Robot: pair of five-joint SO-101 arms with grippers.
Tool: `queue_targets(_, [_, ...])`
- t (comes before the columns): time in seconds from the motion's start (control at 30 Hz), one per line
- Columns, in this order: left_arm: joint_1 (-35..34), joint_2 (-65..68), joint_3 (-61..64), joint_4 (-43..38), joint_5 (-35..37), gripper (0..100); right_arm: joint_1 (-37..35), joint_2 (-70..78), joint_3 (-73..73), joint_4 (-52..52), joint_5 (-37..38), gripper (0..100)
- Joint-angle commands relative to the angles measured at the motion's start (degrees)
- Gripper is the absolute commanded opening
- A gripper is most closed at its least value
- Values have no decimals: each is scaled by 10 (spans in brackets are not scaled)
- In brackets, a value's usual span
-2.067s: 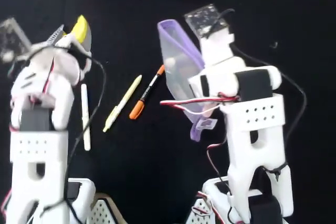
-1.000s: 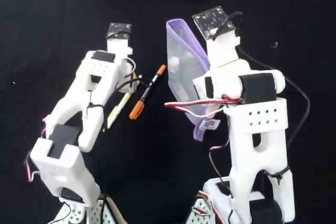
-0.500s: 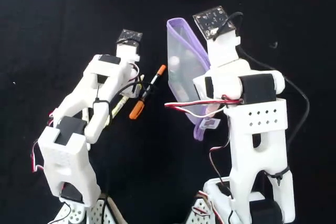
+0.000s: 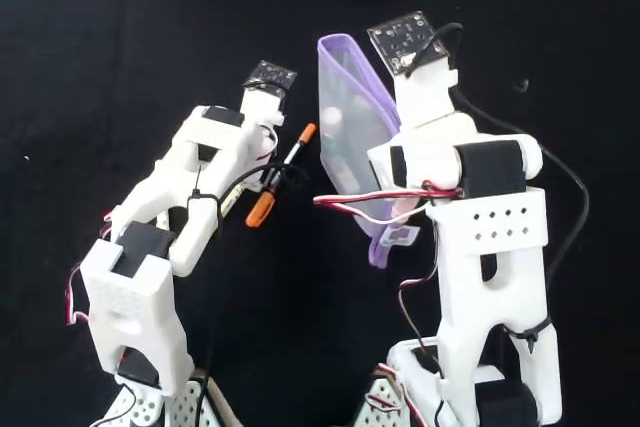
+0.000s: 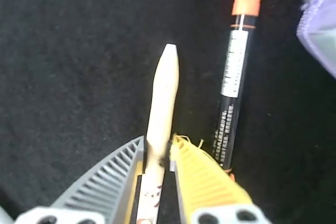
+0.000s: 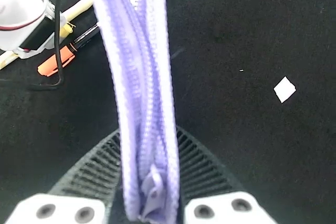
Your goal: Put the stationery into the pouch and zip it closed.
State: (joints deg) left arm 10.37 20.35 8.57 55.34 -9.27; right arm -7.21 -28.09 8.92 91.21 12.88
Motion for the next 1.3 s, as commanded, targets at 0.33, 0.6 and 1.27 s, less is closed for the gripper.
queue_targets(0.33, [-38,-187,-19,-6,78,29,8,4,17,-4,0,11])
queue_targets(0.6, [-41,-357,-11,-48,151,29,4,5,18,-5,0,11])
queue_targets(1.27, [-16,-709,383,-618,274,29,-52,9,72,-52,0,11])
